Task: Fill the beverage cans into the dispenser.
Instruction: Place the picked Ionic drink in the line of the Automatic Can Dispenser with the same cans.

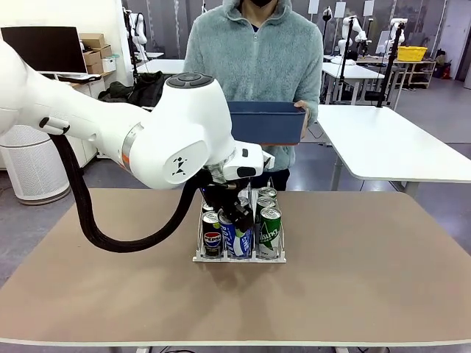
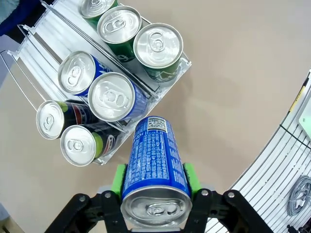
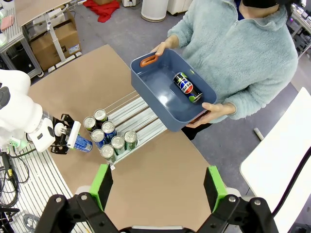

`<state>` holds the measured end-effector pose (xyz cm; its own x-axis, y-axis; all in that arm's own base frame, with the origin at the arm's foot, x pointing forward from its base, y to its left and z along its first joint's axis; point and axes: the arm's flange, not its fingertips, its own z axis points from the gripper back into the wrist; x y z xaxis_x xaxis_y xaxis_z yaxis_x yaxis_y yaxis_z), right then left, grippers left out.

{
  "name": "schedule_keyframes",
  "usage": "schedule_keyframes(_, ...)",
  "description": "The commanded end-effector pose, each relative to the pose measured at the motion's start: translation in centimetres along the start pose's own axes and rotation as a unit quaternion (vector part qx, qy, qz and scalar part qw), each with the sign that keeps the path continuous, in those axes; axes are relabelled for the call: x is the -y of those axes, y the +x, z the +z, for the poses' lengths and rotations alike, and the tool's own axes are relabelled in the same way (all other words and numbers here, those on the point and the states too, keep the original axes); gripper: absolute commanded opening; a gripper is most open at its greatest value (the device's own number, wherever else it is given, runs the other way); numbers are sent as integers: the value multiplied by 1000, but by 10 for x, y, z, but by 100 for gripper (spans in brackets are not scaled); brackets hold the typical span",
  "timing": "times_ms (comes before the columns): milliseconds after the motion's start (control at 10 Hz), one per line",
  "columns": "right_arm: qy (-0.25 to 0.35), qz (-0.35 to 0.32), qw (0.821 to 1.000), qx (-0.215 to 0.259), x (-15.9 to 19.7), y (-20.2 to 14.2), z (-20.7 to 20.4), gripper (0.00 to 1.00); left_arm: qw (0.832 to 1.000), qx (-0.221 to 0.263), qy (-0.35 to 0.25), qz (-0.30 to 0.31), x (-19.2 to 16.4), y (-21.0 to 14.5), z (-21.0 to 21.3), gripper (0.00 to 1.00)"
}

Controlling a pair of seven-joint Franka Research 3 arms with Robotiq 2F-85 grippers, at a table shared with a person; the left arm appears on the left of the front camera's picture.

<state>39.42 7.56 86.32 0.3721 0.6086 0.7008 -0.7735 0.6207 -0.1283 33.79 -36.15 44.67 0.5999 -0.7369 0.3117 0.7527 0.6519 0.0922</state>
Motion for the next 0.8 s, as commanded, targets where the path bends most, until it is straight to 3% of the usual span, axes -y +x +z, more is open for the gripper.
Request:
schedule_keyframes(0,-1,-7,1000,0,-1,0,0,100,1000,5,-4,2,5,0,8,57)
schedule_keyframes(700,-1,-7,1000,0,-1,0,0,100,1000,-5,3,-1,-41,38,-24,57)
